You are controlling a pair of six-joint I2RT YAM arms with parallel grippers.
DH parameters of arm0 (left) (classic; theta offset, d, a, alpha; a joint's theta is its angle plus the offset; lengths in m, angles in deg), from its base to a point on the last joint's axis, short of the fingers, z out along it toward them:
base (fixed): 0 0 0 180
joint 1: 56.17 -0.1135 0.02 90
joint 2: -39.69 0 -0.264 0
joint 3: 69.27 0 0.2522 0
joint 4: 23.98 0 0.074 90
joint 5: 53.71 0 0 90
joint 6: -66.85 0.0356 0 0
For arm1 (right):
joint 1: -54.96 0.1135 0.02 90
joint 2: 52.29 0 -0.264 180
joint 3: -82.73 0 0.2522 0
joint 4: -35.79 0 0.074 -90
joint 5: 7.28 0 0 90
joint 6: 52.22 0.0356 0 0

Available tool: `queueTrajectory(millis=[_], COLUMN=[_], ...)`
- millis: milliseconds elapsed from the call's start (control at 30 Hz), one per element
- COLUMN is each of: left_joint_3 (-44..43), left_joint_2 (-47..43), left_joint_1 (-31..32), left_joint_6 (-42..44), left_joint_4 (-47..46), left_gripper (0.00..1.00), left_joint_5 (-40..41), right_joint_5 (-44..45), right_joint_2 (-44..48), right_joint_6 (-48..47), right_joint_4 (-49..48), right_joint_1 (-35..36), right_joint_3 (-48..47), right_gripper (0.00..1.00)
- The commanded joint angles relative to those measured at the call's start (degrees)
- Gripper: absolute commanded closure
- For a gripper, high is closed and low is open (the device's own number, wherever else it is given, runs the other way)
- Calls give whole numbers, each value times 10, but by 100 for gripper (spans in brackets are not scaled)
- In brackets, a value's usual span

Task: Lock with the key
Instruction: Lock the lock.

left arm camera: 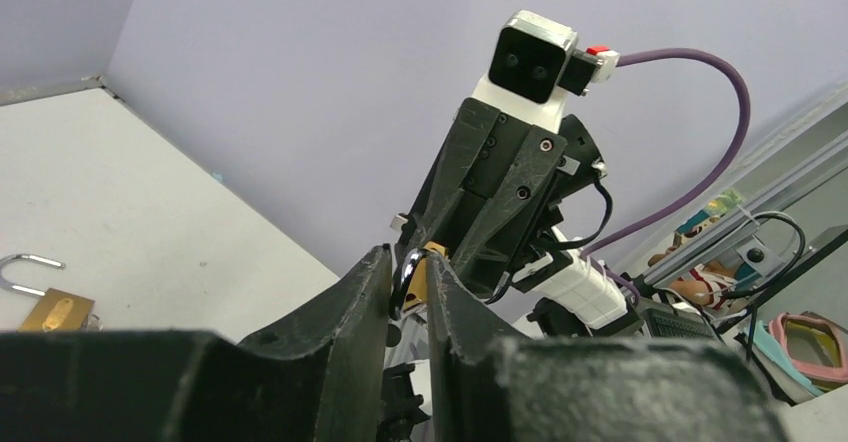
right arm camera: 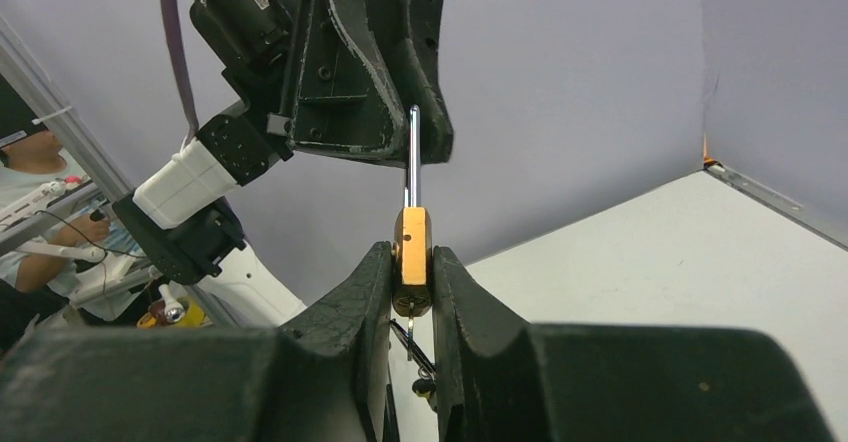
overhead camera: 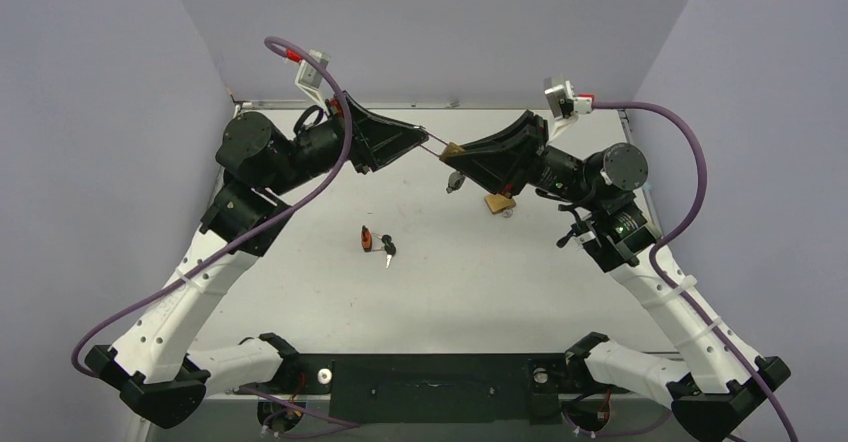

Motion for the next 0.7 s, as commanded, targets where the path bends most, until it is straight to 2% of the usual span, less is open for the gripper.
queueTrajectory(millis=[0, 100, 400, 667], left_joint_3=[-6, -7, -3, -12], left_joint_2=[-16, -21, -35, -44], left_joint_1=[1, 0, -3, -3], left_joint_6=[58, 94, 146, 272], left_joint_4=[44, 87, 112, 153], left_gripper=[77, 72, 70, 65], left_joint_5=[-2, -5, -56, -104], right_joint_5=[-2, -12, -47, -76], right_joint_2=[26, 32, 43, 54], right_joint_6=[21, 27, 27, 33], right_joint_4=[-42, -36, -2, 15], right_joint_1=[-2, -9, -10, -7], right_joint_3=[6, 13, 23, 33], right_gripper=[100, 100, 100, 100])
